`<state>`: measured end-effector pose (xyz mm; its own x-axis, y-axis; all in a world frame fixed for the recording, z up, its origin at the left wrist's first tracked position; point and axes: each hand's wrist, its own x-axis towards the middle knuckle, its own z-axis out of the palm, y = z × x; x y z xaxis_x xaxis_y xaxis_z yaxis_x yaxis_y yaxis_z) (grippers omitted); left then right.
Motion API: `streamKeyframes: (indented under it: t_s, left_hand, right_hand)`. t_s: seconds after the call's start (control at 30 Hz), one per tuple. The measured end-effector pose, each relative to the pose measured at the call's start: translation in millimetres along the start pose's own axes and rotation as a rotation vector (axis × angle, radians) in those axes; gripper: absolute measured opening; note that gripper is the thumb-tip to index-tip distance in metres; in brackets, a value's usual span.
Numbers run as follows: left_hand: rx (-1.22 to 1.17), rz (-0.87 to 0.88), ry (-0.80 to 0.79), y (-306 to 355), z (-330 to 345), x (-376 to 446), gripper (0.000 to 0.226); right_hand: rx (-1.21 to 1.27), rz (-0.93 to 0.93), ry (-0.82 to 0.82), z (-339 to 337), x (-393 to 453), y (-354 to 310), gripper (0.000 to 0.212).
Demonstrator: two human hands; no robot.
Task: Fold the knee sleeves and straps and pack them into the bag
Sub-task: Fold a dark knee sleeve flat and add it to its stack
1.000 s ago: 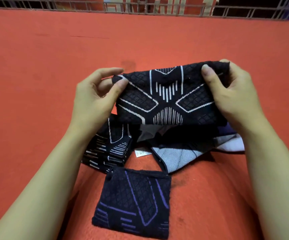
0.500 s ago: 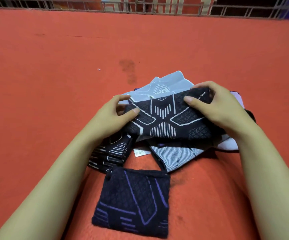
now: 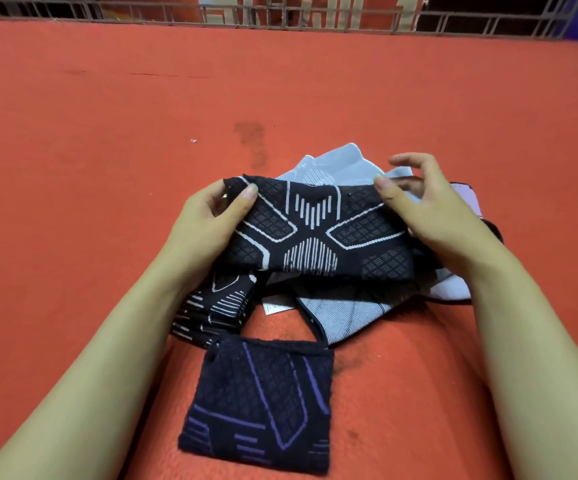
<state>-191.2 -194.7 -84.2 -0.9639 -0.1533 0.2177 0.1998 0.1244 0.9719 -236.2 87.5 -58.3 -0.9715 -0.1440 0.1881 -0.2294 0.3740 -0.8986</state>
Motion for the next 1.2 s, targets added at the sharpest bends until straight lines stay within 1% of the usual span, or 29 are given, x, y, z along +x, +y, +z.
streamKeyframes:
  t_s: [0.1,0.17,0.23,0.33,0.4,0.47,0.53,0.7,0.8,0.87,0.93,1.03,1.1,1.2]
  left_hand:
    - [-0.01,-0.052,0.049,-6.2,0.3,2.1,0.024]
    - [-0.041,-0.097,0.076,-10.4,-1.0,5.0,0.027]
    - [-0.036,-0.123,0.096,-14.2,-2.3,7.8,0.029]
    - [-0.003,-0.119,0.114,-17.4,-1.8,10.1,0.03]
    - [0.0,-0.109,0.131,-17.1,-0.3,10.4,0.03]
    - [-0.001,-0.109,0.137,-16.7,0.4,9.9,0.029]
    - [-0.002,-0.118,0.14,-15.9,0.4,9.5,0.029]
    - [-0.085,-0.181,0.13,-14.8,2.2,11.4,0.032]
    - [-0.184,-0.211,0.129,-13.4,-0.3,12.6,0.018]
    - [-0.219,-0.219,0.1,-12.8,-1.7,12.3,0.017]
    - [-0.159,-0.184,0.066,-14.5,-1.6,10.7,0.019]
    - [-0.02,-0.107,0.049,-16.5,-0.7,8.1,0.02]
    - [-0.001,-0.083,0.056,-16.2,-1.0,6.9,0.024]
    - [-0.043,-0.067,0.065,-12.8,-1.3,5.6,0.024]
  right_hand:
    - [0.12,0.067,-0.197,-7.7,-4.2,4.5,0.077]
    - [0.186,0.084,-0.276,-11.1,-5.1,9.4,0.087]
    - [0.189,0.082,-0.282,-11.0,-4.4,10.5,0.081]
    - [0.229,0.103,-0.246,-6.3,-2.5,7.6,0.053]
    - [0.211,0.129,-0.221,-3.5,-2.9,3.2,0.034]
    - [0.144,0.133,-0.221,-3.4,-4.0,2.4,0.022]
    - [0.11,0.094,-0.233,-3.9,-5.4,2.6,0.014]
    - [0.067,-0.041,-0.099,4.1,-0.7,7.2,0.017]
    - [0.186,-0.033,-0.056,10.5,4.2,11.6,0.022]
    - [0.267,-0.028,0.004,11.7,7.5,12.8,0.023]
    - [0.271,-0.017,0.041,12.7,8.9,14.1,0.02]
    - [0.218,0.028,0.024,15.3,7.0,12.3,0.024]
    - [0.228,0.046,0.012,18.2,5.6,10.3,0.022]
    - [0.345,0.039,0.0,20.5,3.1,3.3,0.022]
